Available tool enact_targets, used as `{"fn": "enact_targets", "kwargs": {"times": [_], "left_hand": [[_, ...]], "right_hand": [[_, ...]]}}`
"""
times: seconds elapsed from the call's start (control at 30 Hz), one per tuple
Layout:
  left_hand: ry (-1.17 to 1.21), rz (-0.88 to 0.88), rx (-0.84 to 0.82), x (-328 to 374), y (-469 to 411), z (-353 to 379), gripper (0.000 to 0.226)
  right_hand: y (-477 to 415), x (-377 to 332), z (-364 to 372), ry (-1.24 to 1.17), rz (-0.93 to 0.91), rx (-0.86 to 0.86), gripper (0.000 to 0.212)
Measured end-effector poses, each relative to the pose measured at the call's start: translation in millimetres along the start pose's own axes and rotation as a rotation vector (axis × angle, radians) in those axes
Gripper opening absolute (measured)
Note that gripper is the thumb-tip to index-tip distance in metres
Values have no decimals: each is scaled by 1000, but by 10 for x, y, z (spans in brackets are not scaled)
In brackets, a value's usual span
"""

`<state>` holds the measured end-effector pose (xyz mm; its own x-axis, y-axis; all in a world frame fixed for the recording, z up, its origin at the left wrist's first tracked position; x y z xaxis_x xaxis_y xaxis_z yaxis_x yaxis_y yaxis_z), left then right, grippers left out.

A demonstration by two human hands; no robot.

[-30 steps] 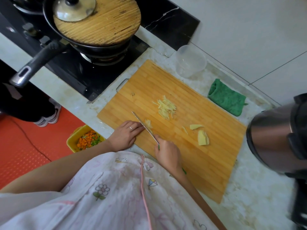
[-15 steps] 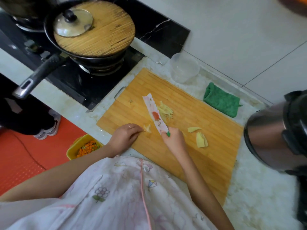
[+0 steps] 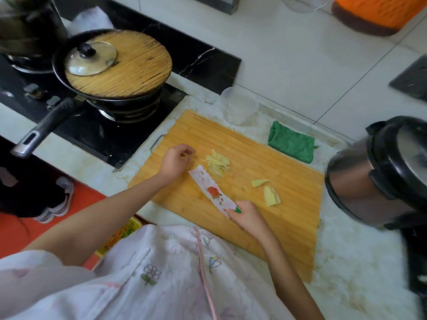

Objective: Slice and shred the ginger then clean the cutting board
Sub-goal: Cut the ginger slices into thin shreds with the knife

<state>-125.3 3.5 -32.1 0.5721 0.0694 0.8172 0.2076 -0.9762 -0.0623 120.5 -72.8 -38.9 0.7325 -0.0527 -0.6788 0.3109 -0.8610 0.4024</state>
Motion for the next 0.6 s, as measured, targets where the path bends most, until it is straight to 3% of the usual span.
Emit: {"fn": "enact_targets", "kwargs": {"times": [0.2,0.37,0.43,0.5,0.53,0.6], "left_hand": [[28,-65,0,-128,-30,-269,29],[31,-12,-57,-23,34,-253,27],[28,10,-77,47,42,-228,27],[36,27,-49,112,22,-250,26],[52,29,-24,137,2,-284,26],[101,26,6,178,-46,-349,26]], "right_hand": [[-263,0,5,58,42,-128,22],[-592,-170,-412,251,-26,-30,40],[-649,-282,-466,354,-91,-21,38],[-608,-383,-497,537,-197,-17,18],[-554,-429,-524,644,-264,2,20],[-434,-485,-594,855,-437,114,43]]}}
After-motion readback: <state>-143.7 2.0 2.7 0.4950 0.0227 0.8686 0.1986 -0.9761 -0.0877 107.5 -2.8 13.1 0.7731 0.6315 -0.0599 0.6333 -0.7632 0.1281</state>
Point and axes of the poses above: each hand's wrist, its own y-axis away from the middle knuckle, its own z-axis out of the palm, x = y × z, the point moved 7 cm from there along -y, towards the middle knuckle, and after that the axes turned 3 degrees about -z, right-handed, at the moved point
